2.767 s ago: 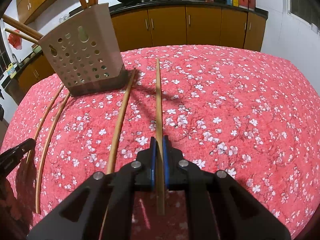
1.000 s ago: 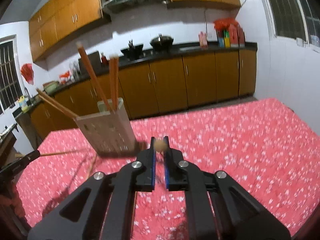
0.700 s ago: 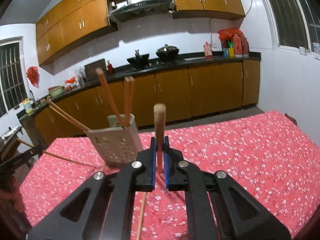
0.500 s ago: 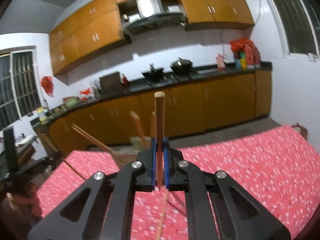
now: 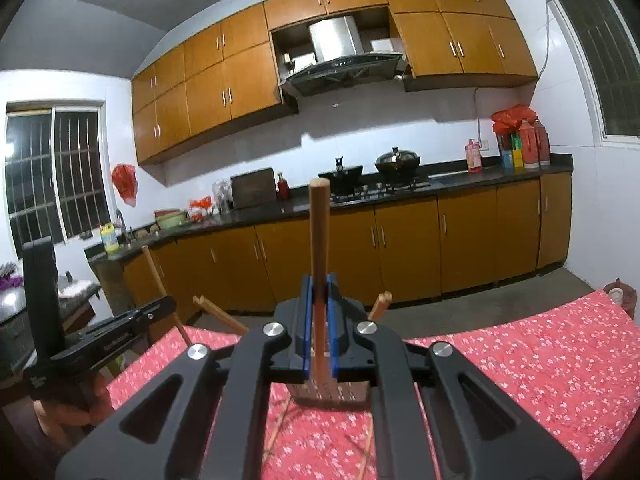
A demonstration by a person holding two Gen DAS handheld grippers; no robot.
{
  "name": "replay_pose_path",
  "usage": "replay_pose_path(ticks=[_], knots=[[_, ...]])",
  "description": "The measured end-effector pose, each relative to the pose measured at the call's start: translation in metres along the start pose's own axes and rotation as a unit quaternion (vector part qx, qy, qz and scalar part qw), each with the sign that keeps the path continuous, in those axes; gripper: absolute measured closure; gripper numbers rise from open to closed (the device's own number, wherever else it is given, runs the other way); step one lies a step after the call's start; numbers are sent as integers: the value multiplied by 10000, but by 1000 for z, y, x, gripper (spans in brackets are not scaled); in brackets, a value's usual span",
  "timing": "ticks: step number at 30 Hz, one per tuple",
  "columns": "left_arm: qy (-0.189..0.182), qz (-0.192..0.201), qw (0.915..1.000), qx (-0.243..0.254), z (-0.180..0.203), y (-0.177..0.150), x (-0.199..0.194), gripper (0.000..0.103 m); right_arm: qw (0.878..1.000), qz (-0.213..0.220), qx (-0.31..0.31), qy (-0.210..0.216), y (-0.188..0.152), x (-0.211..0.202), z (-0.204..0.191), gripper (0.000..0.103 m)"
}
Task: Organize utensils
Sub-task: 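Lift both held chopsticks upright and carry them over the beige holder, then open both tools to release the chopsticks into the holder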
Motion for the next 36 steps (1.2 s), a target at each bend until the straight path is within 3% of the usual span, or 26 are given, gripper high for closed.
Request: replay_pose_path(ticks=[9,16,24,29,36], knots=[[85,979,9952,7,26,46,-1,96,9990,429,-35,-151,30,19,-2,95],[393,1258,9912,-70,30,50,21,96,9984,477,-31,-300,31,52,2,95],[437,1118,9925,-244,21,39,52,95,9994,129,-28,-310,14,83,5,95],[271,743,9961,-381,15,27,71,95,9996,-149,-7,-251,3,97,5,92],[240,675,9967,-375,11,21,59,95,9997,-128,79,-171,0,90,5,89]])
Point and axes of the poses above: each gripper's, at about its wrist camera, not at the fingertips, and x roughly the way its jaws point, z to its right, y to its top, the point moved 2 cm from there along x, roughly the way its jaws point, and after that the axes turned 5 degrees about -z, right-handed, at the moved point
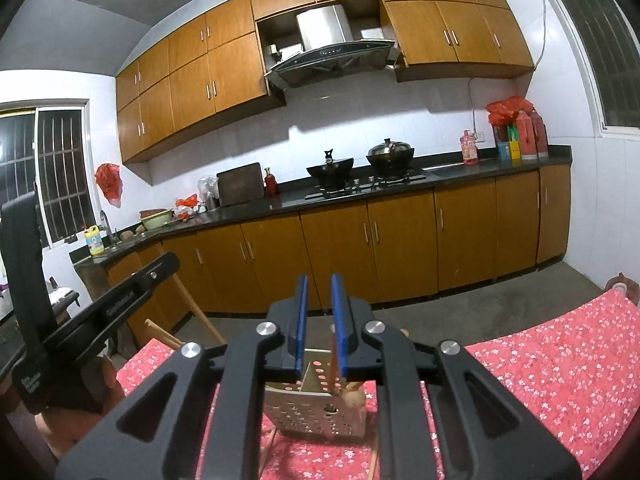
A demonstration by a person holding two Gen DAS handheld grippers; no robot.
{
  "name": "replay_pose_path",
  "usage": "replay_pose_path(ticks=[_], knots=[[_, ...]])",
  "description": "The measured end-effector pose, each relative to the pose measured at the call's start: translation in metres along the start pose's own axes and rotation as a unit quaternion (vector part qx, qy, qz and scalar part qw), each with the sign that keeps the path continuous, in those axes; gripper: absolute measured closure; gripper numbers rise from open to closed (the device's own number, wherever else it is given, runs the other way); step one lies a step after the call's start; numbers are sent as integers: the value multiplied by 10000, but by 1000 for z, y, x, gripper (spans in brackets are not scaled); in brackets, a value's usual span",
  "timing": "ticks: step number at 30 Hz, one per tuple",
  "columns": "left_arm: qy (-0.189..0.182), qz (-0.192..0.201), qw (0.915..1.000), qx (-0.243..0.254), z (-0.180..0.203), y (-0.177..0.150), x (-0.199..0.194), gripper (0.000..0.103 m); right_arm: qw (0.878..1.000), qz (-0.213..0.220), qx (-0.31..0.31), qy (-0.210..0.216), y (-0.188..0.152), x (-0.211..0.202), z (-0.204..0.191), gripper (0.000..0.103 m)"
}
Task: Organize utensils
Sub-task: 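Open both tools to release the chopsticks into the holder, then lower the open right tool onto a chopstick and close while the left tool grasps another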
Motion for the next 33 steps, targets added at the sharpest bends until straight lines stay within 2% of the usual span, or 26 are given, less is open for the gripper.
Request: replay_pose_path(ticks=[4,10,12,15,17,20,23,26,29,33], knots=[[-43,120,9999,-56,-1,7,-14,86,9999,132,15,17,2,-16,-1,89],[-127,311,9993,-168,-5,13,-41,86,9989,461,67,-57,2,-59,6,88],[-165,367,9990,-206,-10,10,-54,85,9985,502,110,-175,-3,-71,14,83],[-14,383,9992,-148,-20,-4,-75,67,9978,367,178,-515,-25,-83,33,80],[100,274,9996,-67,-26,-18,-79,64,9968,90,189,-767,-45,-80,49,78],[430,-350,9982,218,-38,-59,-70,64,9903,-602,407,-1182,-86,-61,79,78],[512,-1148,9916,288,-47,-97,-47,64,9787,-1367,813,-1301,-126,-37,101,77],[516,-1985,9785,199,-52,-141,-23,64,9658,-2119,1045,-1068,-162,-14,103,77],[376,-2466,9683,125,-50,-171,-11,64,9563,-2674,991,-642,-191,3,87,77],[267,-2825,9588,141,-40,-195,0,64,9515,-2986,618,-402,-214,15,59,77]])
Point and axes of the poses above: each gripper's, at about its wrist camera, not at the fingertips, and x roughly the way its jaws point, z to its right, y to its top, the point moved 2 cm from there along x, roughly the way its jaws point, and after that the axes turned 5 degrees about -z, right-handed, at the moved point
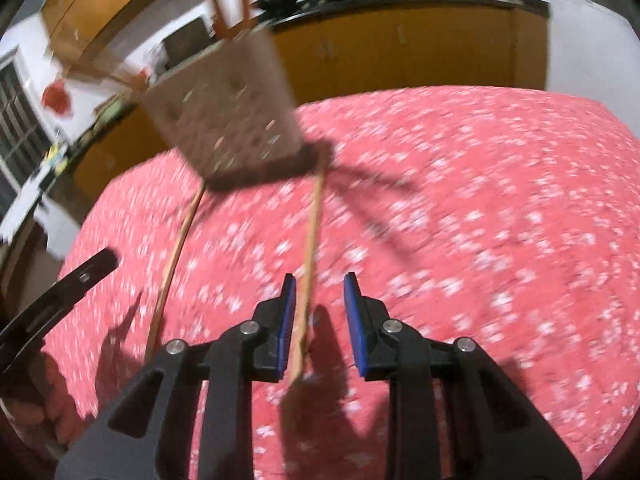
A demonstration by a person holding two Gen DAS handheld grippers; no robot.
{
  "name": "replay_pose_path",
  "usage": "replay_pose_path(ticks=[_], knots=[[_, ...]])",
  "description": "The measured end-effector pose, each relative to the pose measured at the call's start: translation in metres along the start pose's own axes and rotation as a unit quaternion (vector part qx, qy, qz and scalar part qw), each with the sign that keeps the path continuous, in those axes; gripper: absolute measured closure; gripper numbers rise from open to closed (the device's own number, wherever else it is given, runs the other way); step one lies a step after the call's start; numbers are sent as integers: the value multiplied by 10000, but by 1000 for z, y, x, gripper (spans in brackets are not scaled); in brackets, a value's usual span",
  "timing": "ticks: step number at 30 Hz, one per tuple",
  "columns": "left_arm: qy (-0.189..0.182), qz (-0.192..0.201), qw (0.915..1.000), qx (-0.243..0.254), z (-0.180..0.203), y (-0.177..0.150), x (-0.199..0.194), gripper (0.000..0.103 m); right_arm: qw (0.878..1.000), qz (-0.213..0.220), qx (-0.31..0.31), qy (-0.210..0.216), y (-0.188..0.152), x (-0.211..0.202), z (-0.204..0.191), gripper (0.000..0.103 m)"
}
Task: Organize utensils
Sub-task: 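Lower the open right tool onto a chopstick and close while the left tool grasps another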
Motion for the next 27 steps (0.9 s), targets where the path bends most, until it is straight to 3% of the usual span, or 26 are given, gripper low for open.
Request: replay_pose_path(ticks=[9,14,17,19,27], knots=[[181,-377,9990,162,14,-24,22,64,9988,-87,-382,-288,-12,11,-19,79],[334,-514,9975,345,19,-31,28,78,9975,-15,-498,-504,-13,11,-21,93],[528,-509,9965,407,20,-31,29,88,9975,-24,-468,-528,-12,13,-20,95],[579,-528,9961,399,16,-29,30,95,9970,-13,-489,-608,-11,12,-19,95],[1021,-540,9933,5,-40,1,38,95,9956,114,-60,-932,9,15,18,95]])
Point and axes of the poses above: each gripper's, at about its wrist camera, not at the fingertips, and x roughly the way its jaws point, z to its right, y to its top, the point moved 2 cm from there along x, roughly the way its jaws point, and after that the axes turned 5 degrees about -z, right-handed, at the moved point
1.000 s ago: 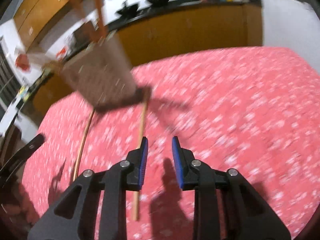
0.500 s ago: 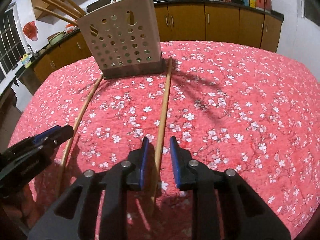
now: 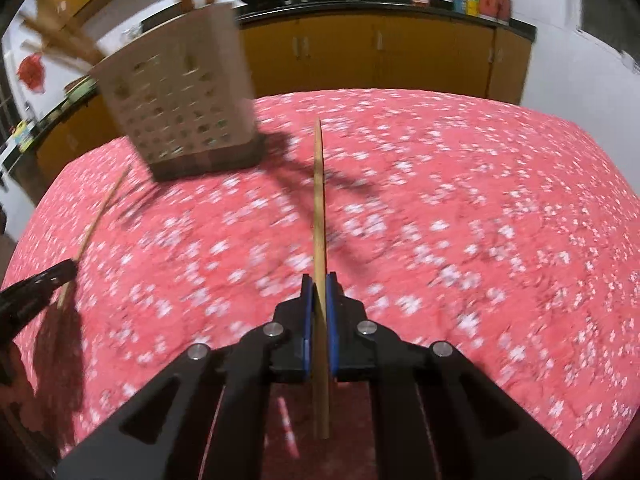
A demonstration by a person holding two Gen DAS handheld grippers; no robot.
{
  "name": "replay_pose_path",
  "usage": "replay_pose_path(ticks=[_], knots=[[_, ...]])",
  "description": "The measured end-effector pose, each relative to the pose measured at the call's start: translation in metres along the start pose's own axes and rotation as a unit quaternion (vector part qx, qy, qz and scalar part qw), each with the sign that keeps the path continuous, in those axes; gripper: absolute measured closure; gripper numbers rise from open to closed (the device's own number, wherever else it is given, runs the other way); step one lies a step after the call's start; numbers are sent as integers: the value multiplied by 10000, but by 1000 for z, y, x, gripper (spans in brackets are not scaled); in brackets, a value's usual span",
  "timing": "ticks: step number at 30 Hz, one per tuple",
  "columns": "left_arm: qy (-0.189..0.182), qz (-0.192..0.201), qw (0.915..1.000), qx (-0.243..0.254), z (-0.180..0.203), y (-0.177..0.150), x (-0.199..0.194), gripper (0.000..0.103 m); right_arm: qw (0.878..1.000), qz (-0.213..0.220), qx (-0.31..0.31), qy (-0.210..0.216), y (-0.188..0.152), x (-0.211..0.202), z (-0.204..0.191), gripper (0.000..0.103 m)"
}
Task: Organize utensils
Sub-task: 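Lower the open right tool onto a chopstick and close while the left tool grasps another, then hold the grasped chopsticks against the tablecloth with both tools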
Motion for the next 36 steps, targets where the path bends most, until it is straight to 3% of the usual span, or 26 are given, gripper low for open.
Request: replay_pose_path(ticks=[22,36], knots=[[-130,99,9998,-131,-16,6,6,91,9997,-22,-77,-230,10,9,-2,94],[17,89,9999,-42,-12,6,5,91,9998,-42,-27,-175,11,10,-1,93]])
Point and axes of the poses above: each gripper's, at about its wrist camera, not at the fingertips, and x roughly the way its jaws point, z to its right, y to its top, the point moved 2 cm from there along x, roughly the way its jaws point, and after that the axes turned 5 degrees about -z, right-handed, at the moved point
